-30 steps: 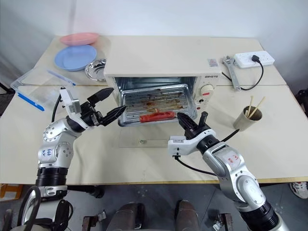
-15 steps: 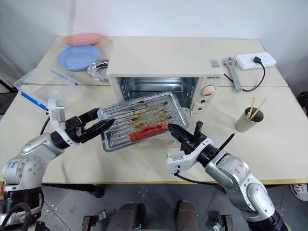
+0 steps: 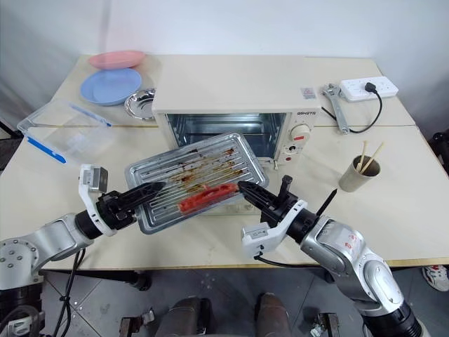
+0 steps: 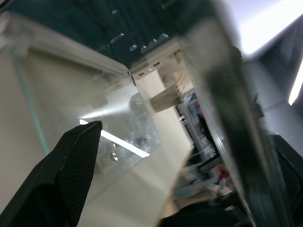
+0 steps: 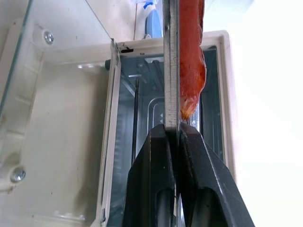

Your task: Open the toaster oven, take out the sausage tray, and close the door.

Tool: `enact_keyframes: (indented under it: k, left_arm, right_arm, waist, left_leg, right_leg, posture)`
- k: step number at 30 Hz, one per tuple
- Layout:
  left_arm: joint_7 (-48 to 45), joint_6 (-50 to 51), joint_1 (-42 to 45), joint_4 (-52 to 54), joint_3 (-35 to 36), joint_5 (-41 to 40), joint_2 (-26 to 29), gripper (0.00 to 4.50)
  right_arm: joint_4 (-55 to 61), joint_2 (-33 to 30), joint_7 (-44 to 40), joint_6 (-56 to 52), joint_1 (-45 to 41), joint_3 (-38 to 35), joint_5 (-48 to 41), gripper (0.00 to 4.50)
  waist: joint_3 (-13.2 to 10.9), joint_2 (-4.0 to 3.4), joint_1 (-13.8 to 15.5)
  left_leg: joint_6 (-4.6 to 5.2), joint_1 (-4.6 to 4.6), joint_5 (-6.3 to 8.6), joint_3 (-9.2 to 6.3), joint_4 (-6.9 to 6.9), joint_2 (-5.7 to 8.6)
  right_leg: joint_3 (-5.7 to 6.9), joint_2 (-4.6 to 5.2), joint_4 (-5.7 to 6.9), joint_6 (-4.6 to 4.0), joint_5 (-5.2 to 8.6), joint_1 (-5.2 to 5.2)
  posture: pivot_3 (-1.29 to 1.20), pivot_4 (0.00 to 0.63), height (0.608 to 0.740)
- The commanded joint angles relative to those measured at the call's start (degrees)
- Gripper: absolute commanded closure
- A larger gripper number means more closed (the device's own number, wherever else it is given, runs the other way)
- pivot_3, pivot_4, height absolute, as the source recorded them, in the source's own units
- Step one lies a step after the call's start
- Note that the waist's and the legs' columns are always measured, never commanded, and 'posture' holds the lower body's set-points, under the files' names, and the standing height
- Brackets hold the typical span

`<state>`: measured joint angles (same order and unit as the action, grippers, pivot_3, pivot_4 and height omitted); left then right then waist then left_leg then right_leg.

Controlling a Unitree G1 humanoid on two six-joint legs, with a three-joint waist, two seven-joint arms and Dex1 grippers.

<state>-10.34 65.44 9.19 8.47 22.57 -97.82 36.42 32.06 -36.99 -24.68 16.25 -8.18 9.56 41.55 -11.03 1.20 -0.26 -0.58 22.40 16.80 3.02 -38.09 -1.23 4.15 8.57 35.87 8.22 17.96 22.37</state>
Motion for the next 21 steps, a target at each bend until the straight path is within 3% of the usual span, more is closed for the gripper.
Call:
enact_keyframes:
  k: [1,4,7,19,21]
  left_arm:
    - [5.17,-2.12,-1.42,0.93,0.15,-10.61,1.76,0.0]
    - [7.47,-3.45,-2.35,2.18,-1.58,-14.56,2.46,0.0]
    - [8.18,-4.88,-3.01,3.59,-2.03,-15.18,1.86,0.58]
    - [10.11,-5.34,-6.46,7.09,-5.04,-15.18,2.61,4.19]
    - [10.77,-6.25,-7.49,8.15,-4.94,-15.18,1.5,4.48]
  right_arm:
    - [0.86,-0.28,0.16,1.23,-0.8,-1.63,-1.64,4.49]
    - [0.28,-0.33,0.07,1.76,-1.3,-1.68,-1.94,4.49]
    - [-0.36,-0.46,-0.03,2.31,-1.76,-1.9,-2.25,4.5]
    - [-0.95,0.64,-1.86,3.08,-3.02,-1.37,-5.1,4.5]
    - [-1.23,0.65,-2.6,3.65,-3.38,-1.26,-6.53,4.5]
  waist:
    - [0.0,0.0,0.06]
    - [0.0,0.0,0.09]
    - [0.0,0.0,0.1]
    - [0.0,0.0,0.05]
    - [0.0,0.0,0.04]
  left_leg:
    - [0.0,-0.01,0.0,0.02,0.0,0.01]
    - [0.0,-0.02,0.0,0.05,0.0,0.02]
    - [0.0,-0.02,0.0,0.08,0.0,0.04]
    - [0.0,-0.04,0.0,0.14,0.02,0.03]
    - [0.0,-0.06,0.0,0.16,0.04,0.03]
  right_leg:
    - [-0.02,0.0,-0.01,0.0,0.0,0.0]
    - [-0.06,0.0,-0.02,-0.01,0.0,-0.01]
    - [-0.08,0.0,-0.04,-0.01,0.01,-0.01]
    - [-0.11,-0.02,-0.07,-0.05,0.03,0.0]
    - [-0.14,-0.02,-0.07,-0.05,0.03,0.0]
  posture:
    - [0.0,0.15,0.74]
    - [0.0,0.15,0.74]
    - [0.0,0.15,0.74]
    - [0.0,0.15,0.74]
    - [0.0,0.15,0.74]
